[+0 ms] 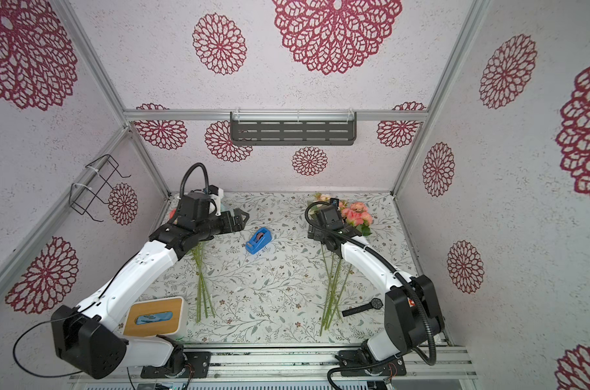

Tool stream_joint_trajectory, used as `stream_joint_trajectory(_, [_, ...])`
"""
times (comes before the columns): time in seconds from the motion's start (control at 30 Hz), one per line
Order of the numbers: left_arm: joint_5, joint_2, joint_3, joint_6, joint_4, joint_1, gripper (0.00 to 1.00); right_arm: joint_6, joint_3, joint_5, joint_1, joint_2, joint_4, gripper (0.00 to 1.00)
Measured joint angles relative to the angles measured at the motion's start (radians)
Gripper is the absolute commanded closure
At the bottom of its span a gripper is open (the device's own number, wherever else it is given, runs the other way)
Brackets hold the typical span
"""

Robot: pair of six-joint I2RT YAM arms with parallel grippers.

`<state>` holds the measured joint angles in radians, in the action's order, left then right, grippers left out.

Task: Wrap bouquets with tape
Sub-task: Adjust the Tape Cutter at the center of the board.

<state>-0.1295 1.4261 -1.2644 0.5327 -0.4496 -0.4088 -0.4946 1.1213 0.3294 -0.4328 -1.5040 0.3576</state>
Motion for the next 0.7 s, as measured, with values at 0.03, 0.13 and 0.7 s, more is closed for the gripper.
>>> stream_joint_trajectory(0.03, [-0.013,0.026,-0.005,0.001,0.007,-0.014,0.02,-0.018,-0.034,-0.018,0.023,0.005,0.006,0.01])
stream_joint_trajectory(0.13, [-0.046,0.090,-0.027,0.001,0.018,-0.047,0.02,-0.053,-0.111,-0.077,0.091,0.020,0.008,0.01])
stream_joint_trajectory(0.7, [-0.198,0.392,-0.195,-0.011,0.043,-0.106,0.06,-0.136,-0.335,-0.325,0.317,0.068,-0.117,0.01])
